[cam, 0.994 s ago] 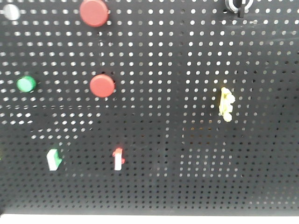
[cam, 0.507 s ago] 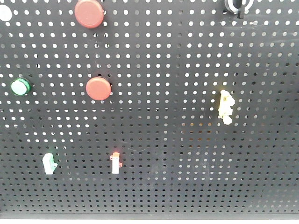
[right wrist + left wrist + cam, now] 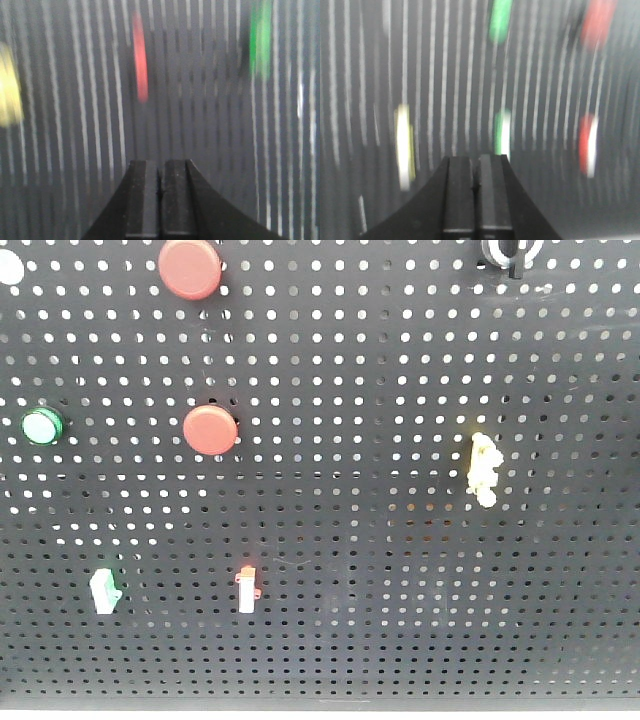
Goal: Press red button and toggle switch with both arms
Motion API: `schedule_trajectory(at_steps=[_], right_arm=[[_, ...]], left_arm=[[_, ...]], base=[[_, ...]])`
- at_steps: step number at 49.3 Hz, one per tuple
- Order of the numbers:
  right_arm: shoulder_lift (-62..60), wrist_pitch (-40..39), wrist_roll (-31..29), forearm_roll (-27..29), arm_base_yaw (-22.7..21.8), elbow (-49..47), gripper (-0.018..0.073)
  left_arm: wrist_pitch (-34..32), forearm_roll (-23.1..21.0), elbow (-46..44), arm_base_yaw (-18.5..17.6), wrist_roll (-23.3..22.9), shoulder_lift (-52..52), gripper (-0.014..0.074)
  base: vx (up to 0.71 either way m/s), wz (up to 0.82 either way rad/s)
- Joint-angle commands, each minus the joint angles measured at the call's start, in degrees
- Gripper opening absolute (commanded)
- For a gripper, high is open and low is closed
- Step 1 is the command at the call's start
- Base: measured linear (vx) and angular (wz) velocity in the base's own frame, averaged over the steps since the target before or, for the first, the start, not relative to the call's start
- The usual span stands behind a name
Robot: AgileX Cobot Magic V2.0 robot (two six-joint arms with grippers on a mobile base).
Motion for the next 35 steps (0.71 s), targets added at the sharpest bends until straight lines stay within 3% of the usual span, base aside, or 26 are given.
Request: schedule_trajectory(at_steps=[1, 11, 22, 27, 35], right_arm=[[9.9, -0.7, -0.7, -1.0, -0.2, -13.0, -0.0003], [22.0, 8.9, 0.1, 1.9, -0.2, -29.9, -0.0003], [25.4, 14.3, 0.1, 8.6, -0.2, -32.9, -0.0003], [25.4, 16.0, -0.6, 10.9, -0.2, -32.9, -0.0003], [25.5, 16.0, -0.7, 10.9, -0.2, -32.9, -0.0003]], left_arm=[[-1.1, 0.0, -13.4, 0.0, 4.8, 10.6, 0.0002], [2.7, -0.2, -32.7, -0.1, 5.4, 27.6, 0.0002], [5.3, -6.2, -42.0, -0.8, 5.4, 35.1, 0.0002], [6.7, -7.2, -45.3, -5.2, 7.2, 36.9, 0.0002], [7.4, -7.2, -49.5, -16.1, 16.4, 41.9, 0.0002]], base=[[0.0, 0.0], [0.0, 0.0], [0.0, 0.0], [0.0, 0.0], [0.0, 0.0]])
